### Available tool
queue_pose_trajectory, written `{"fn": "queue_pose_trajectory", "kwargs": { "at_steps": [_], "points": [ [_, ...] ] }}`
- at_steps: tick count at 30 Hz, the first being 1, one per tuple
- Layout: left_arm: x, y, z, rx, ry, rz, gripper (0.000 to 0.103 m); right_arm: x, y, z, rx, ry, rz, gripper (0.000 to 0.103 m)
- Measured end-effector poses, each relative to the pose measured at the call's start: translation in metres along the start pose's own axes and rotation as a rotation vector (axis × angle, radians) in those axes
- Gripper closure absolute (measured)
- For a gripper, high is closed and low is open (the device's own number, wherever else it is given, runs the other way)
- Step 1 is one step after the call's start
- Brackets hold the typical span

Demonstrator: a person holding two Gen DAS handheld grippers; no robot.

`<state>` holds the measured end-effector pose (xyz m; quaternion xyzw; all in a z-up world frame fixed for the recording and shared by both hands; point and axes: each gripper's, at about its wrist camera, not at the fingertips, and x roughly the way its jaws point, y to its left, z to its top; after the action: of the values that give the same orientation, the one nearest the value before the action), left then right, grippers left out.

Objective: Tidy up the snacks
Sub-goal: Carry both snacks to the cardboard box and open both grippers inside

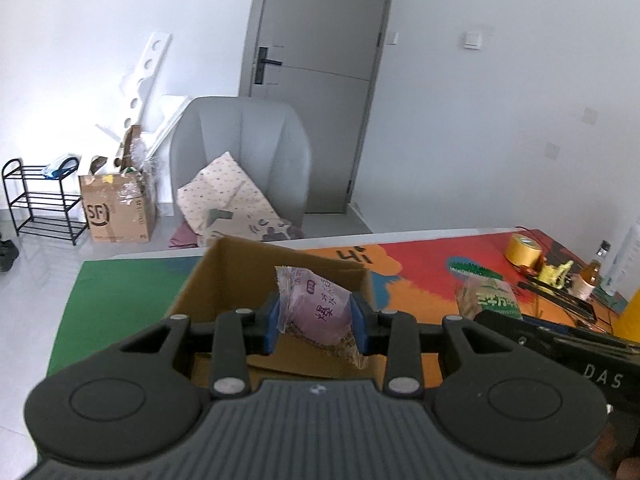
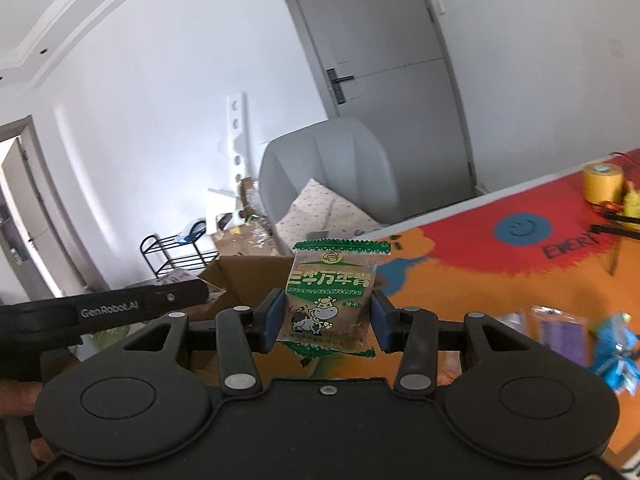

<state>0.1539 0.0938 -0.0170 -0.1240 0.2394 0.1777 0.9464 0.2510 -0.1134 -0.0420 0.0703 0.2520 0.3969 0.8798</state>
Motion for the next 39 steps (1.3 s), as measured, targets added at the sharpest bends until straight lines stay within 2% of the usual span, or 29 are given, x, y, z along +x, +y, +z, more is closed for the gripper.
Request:
{"fn": "queue_pose_trajectory", "kwargs": {
  "at_steps": [8, 11, 13, 19, 21, 24, 25, 26, 34, 39],
  "points": [
    [0.015, 0.028, 0.004, -0.062, 0.021, 0.037, 0.067, 0.023, 0.025, 0.007, -0.031, 0.021, 0.039, 0.059],
    [0.017, 0.033, 0.005, -0.067, 0.007, 0.06, 0.057, 0.03, 0.034, 0.01, -0.034, 0.028, 0.05, 0.059],
    [0.018, 0.036, 0.005, -0.081, 0.003, 0.07, 0.044, 0.035, 0.037, 0.012, -0.019, 0.037, 0.073, 0.059],
    [0.01, 0.04, 0.005, -0.094, -0.022, 0.088, 0.024, 0.045, 0.047, 0.016, -0.027, 0.044, 0.081, 0.059],
    [0.006, 0.04, 0.004, -0.091, -0.034, 0.1, 0.021, 0.048, 0.048, 0.017, -0.025, 0.043, 0.089, 0.058],
    [0.005, 0.041, 0.003, -0.094, -0.026, 0.106, 0.015, 0.048, 0.041, 0.017, 0.027, 0.047, 0.091, 0.036],
    [0.006, 0.043, 0.003, -0.095, -0.022, 0.104, 0.015, 0.046, 0.038, 0.016, 0.039, 0.04, 0.088, 0.023],
    [0.005, 0.043, 0.002, -0.093, -0.017, 0.103, 0.015, 0.043, 0.036, 0.015, 0.043, 0.032, 0.082, 0.015],
    [0.001, 0.029, -0.003, -0.091, -0.013, 0.096, 0.005, 0.018, 0.013, 0.011, 0.07, 0.019, -0.008, 0.002],
    [0.0, 0.015, -0.009, -0.075, -0.006, 0.076, 0.005, 0.002, -0.006, 0.007, 0.096, 0.011, -0.05, 0.0]
  ]
}}
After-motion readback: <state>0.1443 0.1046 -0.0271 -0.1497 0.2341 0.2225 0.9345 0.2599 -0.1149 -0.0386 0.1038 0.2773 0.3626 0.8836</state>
